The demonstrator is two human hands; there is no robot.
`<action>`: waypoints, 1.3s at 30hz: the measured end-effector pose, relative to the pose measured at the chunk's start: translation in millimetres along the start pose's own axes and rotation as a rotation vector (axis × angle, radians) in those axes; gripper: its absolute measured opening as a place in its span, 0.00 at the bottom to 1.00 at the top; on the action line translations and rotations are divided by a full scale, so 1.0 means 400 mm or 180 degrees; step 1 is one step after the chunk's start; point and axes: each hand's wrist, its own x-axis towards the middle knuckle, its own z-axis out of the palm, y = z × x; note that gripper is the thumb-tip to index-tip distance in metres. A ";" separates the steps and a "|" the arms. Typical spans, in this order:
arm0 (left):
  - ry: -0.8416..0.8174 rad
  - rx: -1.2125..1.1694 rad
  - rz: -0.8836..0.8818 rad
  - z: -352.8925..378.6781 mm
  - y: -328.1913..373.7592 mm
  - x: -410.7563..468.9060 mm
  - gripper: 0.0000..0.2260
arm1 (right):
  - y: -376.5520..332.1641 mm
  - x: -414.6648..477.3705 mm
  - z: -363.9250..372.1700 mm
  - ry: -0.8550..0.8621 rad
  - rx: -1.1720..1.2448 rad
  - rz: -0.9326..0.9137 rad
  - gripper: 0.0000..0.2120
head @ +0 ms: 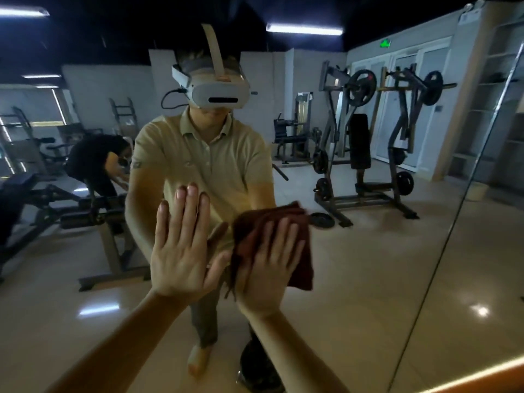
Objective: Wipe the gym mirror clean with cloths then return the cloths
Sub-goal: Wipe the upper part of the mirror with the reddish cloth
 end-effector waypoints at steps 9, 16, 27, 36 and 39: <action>-0.0312 0.0018 -0.0040 -0.035 0.015 0.012 0.39 | 0.248 0.324 -0.179 -0.0159 -0.0409 -0.1186 0.30; -0.0320 -0.0385 0.0093 -0.206 -0.088 0.024 0.32 | -0.097 0.423 -0.091 0.0659 -0.0156 -0.0079 0.33; 0.0338 0.0144 -0.0417 -0.341 -0.339 0.162 0.30 | -0.212 0.294 -0.046 -0.0834 -0.0186 -0.3448 0.35; 0.0299 0.0532 -0.0443 -0.262 -0.410 0.285 0.37 | -0.279 0.744 -0.164 0.0856 -0.0394 -0.0258 0.32; 0.0401 0.0507 -0.0337 -0.248 -0.423 0.287 0.36 | -0.428 0.623 -0.074 0.0739 -0.0249 -0.0903 0.33</action>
